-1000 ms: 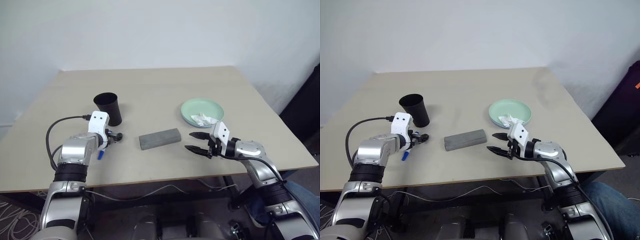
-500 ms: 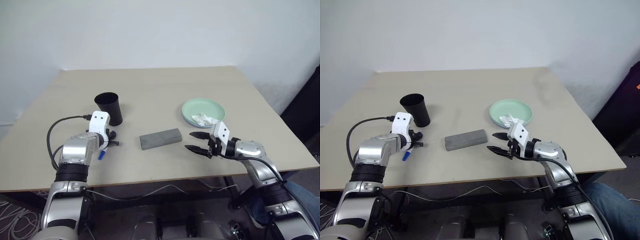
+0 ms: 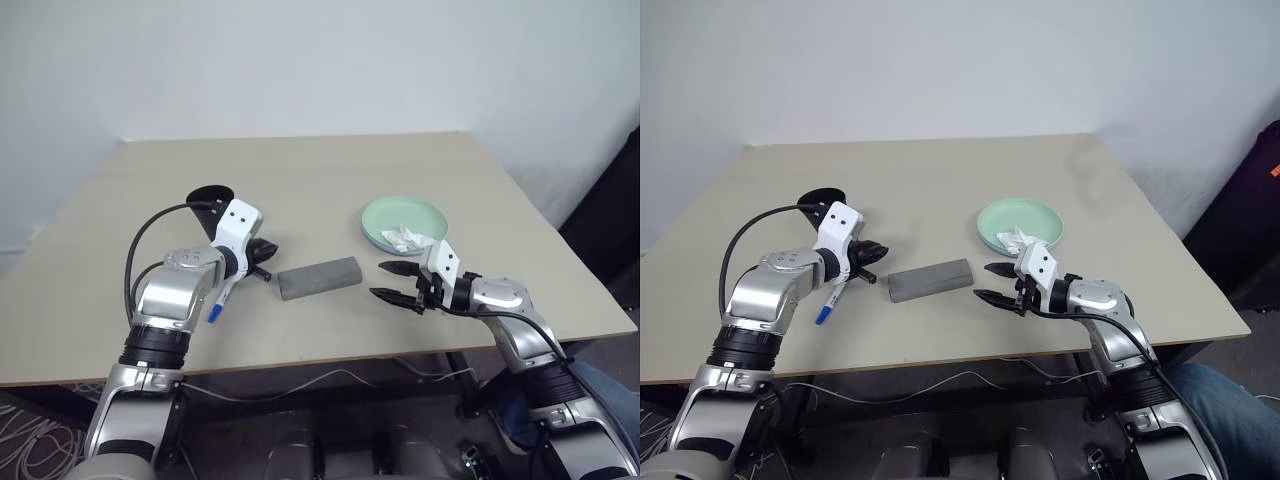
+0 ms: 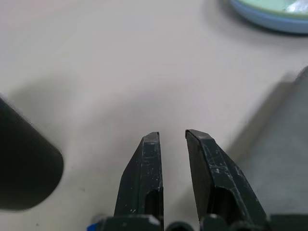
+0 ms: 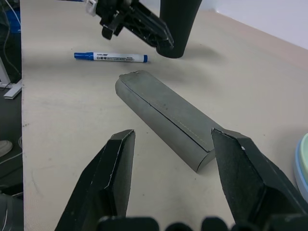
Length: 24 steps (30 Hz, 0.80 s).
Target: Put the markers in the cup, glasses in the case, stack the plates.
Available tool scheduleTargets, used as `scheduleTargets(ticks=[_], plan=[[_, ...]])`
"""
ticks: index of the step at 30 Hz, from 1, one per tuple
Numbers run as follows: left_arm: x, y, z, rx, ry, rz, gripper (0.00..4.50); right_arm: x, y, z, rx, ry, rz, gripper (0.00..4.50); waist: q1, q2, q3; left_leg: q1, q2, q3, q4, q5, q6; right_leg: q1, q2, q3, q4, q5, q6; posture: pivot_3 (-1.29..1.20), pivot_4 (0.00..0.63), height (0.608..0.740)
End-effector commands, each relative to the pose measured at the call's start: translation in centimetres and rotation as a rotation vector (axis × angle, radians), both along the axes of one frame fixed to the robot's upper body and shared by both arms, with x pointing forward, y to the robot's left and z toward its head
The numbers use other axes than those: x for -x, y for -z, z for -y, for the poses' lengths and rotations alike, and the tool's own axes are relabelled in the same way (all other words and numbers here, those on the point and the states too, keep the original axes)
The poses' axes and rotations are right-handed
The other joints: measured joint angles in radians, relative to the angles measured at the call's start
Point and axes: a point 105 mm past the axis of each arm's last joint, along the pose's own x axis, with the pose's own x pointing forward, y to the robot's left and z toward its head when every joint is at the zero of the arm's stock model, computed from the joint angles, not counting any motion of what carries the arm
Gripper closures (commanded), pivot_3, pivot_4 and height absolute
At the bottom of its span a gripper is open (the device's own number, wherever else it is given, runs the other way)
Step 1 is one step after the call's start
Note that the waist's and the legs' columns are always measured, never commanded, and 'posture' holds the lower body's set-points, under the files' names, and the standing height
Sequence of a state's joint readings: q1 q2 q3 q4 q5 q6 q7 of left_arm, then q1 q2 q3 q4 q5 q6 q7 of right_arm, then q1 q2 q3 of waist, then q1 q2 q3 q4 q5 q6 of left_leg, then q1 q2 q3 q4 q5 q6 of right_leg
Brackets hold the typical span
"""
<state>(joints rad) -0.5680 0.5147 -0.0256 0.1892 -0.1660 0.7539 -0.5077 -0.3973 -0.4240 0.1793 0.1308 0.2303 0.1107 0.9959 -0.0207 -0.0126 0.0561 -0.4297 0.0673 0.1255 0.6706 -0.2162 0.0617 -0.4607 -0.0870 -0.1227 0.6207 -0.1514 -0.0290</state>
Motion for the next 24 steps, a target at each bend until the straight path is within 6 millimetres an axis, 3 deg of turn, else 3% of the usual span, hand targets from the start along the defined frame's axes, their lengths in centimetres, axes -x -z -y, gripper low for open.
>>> scheduleTargets(ticks=[1, 7, 15, 24], plan=[[-1.0, -2.2, -2.0, 0.035, -0.142, 0.061, 3.13, -0.3, -1.6, 0.3, -0.01, 0.007, 0.065, 1.75, 0.0, 0.0, 0.0, 0.0, 0.0, 0.0, 0.0, 0.0, 0.0, 0.0, 0.0, 0.0, 0.0, 0.0, 0.0, 0.0, 0.0, 0.74], [-0.4, -0.7, -4.0, 0.026, -0.314, -0.002, 1.07, -0.2, -1.5, 0.6, -0.007, 0.01, 0.058, 1.75, 0.002, 0.0, 0.0, 0.0, -0.001, 0.0, 0.0, 0.0, 0.0, 0.001, 0.0, 0.0, 0.0, 0.0, 0.0, 0.0, 0.0, 0.74], [1.0, 1.6, -4.7, 0.014, -0.379, -0.103, 1.07, -0.3, -1.5, 0.4, -0.004, 0.002, 0.053, 1.75, 0.001, 0.0, 0.0, 0.0, -0.001, 0.0, 0.001, 0.0, 0.0, 0.001, 0.0, 0.0, 0.0, 0.0, 0.0, 0.0, 0.0, 0.74], [1.6, 2.5, -5.0, 0.003, -0.411, -0.139, 1.07, -0.3, -1.5, 0.4, -0.004, 0.003, 0.055, 1.75, 0.001, 0.0, 0.0, 0.0, -0.001, -0.001, 0.001, 0.0, 0.0, 0.001, 0.0, 0.0, 0.001, 0.0, 0.0, 0.0, 0.0, 0.74]])
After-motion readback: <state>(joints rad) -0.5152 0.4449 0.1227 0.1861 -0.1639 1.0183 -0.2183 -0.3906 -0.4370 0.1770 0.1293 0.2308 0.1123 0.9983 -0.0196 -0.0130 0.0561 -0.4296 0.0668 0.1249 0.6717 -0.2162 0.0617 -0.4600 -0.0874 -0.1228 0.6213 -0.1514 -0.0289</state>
